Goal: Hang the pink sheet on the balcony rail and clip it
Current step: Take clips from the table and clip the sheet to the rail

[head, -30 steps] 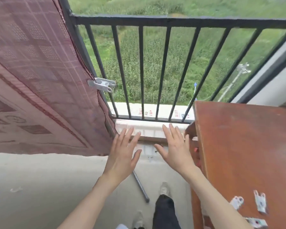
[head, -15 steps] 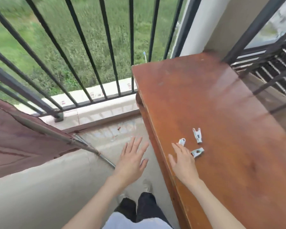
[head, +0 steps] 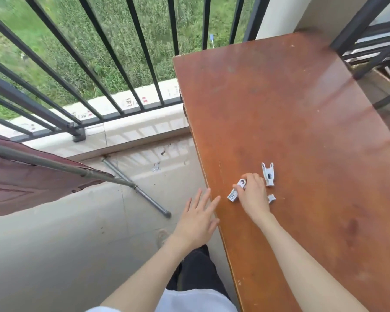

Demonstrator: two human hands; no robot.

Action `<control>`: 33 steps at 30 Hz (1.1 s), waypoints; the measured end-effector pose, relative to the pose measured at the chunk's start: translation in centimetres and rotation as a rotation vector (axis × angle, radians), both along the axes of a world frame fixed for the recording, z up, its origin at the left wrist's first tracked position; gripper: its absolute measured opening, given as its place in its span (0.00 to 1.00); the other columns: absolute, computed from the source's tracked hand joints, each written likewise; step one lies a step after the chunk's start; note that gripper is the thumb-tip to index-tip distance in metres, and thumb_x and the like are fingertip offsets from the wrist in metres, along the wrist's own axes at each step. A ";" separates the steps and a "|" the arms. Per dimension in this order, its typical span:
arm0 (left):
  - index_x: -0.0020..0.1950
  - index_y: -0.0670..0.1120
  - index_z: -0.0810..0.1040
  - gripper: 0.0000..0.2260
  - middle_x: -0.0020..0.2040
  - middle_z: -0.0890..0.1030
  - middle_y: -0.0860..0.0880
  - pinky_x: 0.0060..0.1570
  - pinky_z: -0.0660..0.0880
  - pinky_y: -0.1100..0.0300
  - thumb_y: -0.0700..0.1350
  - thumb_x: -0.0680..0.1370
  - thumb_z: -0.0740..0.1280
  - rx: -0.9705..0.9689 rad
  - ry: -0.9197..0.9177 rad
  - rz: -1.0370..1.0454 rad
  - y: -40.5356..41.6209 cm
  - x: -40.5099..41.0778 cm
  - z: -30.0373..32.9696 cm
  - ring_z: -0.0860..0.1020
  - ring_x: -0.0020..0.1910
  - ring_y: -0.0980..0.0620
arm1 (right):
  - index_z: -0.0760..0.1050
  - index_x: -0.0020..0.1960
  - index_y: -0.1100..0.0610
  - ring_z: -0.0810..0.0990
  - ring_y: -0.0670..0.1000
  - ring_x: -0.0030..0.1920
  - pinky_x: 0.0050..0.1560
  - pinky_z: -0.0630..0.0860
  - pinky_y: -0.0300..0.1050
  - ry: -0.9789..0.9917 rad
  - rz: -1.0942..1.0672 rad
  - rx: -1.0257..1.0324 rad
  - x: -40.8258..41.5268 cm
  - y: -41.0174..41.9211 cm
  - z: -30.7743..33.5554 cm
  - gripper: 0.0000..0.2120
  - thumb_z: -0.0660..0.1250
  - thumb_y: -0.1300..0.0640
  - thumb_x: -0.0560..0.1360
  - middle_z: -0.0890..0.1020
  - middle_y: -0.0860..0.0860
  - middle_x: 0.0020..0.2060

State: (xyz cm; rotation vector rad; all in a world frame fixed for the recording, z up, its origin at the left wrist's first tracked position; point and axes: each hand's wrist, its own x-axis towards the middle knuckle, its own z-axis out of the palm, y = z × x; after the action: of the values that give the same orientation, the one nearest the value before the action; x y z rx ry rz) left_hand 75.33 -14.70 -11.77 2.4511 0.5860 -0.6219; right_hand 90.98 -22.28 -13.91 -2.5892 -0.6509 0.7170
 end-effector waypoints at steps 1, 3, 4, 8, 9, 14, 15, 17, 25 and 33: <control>0.76 0.52 0.45 0.25 0.77 0.42 0.48 0.74 0.42 0.49 0.52 0.81 0.51 0.000 0.009 0.035 0.3 -0.4 -0.1 0.39 0.75 0.47 | 0.73 0.56 0.62 0.69 0.55 0.58 0.57 0.63 0.43 0.015 0.002 0.018 0.0 0.2 0.2 0.12 0.66 0.58 0.75 0.75 0.56 0.54; 0.76 0.52 0.45 0.25 0.77 0.42 0.48 0.74 0.43 0.49 0.52 0.81 0.51 0.002 0.020 0.111 1.3 -1.3 -0.1 0.39 0.76 0.47 | 0.75 0.50 0.62 0.70 0.54 0.57 0.53 0.62 0.40 0.027 0.032 0.046 0.1 0.7 0.7 0.08 0.67 0.58 0.75 0.75 0.55 0.53; 0.76 0.52 0.46 0.25 0.77 0.43 0.48 0.74 0.44 0.49 0.52 0.81 0.51 0.005 0.022 0.149 1.8 -1.7 -0.1 0.39 0.76 0.47 | 0.75 0.47 0.62 0.70 0.54 0.57 0.52 0.61 0.37 0.032 0.050 0.065 0.1 1.0 0.9 0.06 0.67 0.59 0.74 0.75 0.54 0.52; 0.76 0.50 0.49 0.25 0.77 0.45 0.47 0.74 0.45 0.52 0.52 0.81 0.53 0.025 -0.034 0.341 4.1 -3.8 0.3 0.42 0.76 0.47 | 0.75 0.39 0.58 0.71 0.51 0.56 0.51 0.61 0.37 0.039 0.184 0.125 -0.9 3.7 2.7 0.06 0.69 0.59 0.72 0.77 0.52 0.52; 0.76 0.50 0.50 0.24 0.77 0.46 0.47 0.73 0.44 0.54 0.51 0.81 0.53 0.033 -0.057 0.397 4.7 -4.4 0.5 0.43 0.76 0.47 | 0.75 0.39 0.57 0.71 0.51 0.55 0.51 0.63 0.39 0.037 0.226 0.125 -1.2 4.7 3.3 0.06 0.70 0.58 0.72 0.78 0.51 0.52; 0.74 0.48 0.57 0.22 0.76 0.54 0.46 0.73 0.48 0.56 0.48 0.80 0.56 0.064 -0.189 0.687 9.3 -8.0 2.1 0.49 0.76 0.48 | 0.74 0.41 0.57 0.77 0.53 0.46 0.43 0.66 0.42 0.178 0.352 0.181 -4.6 11.5 6.1 0.05 0.69 0.57 0.72 0.79 0.52 0.44; 0.73 0.47 0.60 0.22 0.75 0.57 0.46 0.73 0.50 0.56 0.47 0.80 0.57 0.076 -0.230 0.748 10.5 -8.9 2.5 0.52 0.75 0.47 | 0.72 0.42 0.56 0.76 0.52 0.44 0.40 0.64 0.40 0.197 0.379 0.199 -5.6 13.0 6.7 0.06 0.69 0.57 0.72 0.78 0.51 0.42; 0.71 0.45 0.64 0.20 0.72 0.63 0.45 0.71 0.55 0.57 0.45 0.79 0.59 0.088 -0.322 0.883 13.0 -11.0 3.4 0.58 0.73 0.47 | 0.70 0.45 0.55 0.75 0.51 0.43 0.39 0.62 0.38 0.238 0.421 0.255 -7.8 16.4 7.8 0.07 0.69 0.58 0.73 0.77 0.52 0.43; 0.62 0.41 0.71 0.14 0.60 0.75 0.42 0.56 0.66 0.57 0.39 0.77 0.62 0.133 -0.585 1.488 23.2 -19.4 6.6 0.73 0.59 0.43 | 0.65 0.70 0.53 0.74 0.51 0.49 0.50 0.74 0.47 0.377 0.694 0.252 -16.6 29.8 10.8 0.24 0.64 0.51 0.76 0.77 0.52 0.54; 0.61 0.41 0.73 0.16 0.59 0.77 0.42 0.58 0.70 0.53 0.42 0.75 0.67 0.151 -0.599 1.591 28.4 -21.3 6.9 0.74 0.59 0.43 | 0.66 0.70 0.54 0.70 0.48 0.34 0.35 0.65 0.43 0.315 0.942 0.233 -22.5 37.9 12.6 0.21 0.54 0.61 0.77 0.73 0.49 0.33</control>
State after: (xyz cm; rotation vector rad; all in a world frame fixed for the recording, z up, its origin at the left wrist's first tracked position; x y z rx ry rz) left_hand 54.02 13.71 -4.83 1.3670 1.8925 0.7630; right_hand 68.50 15.62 -1.28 -1.8006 -1.7370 1.1821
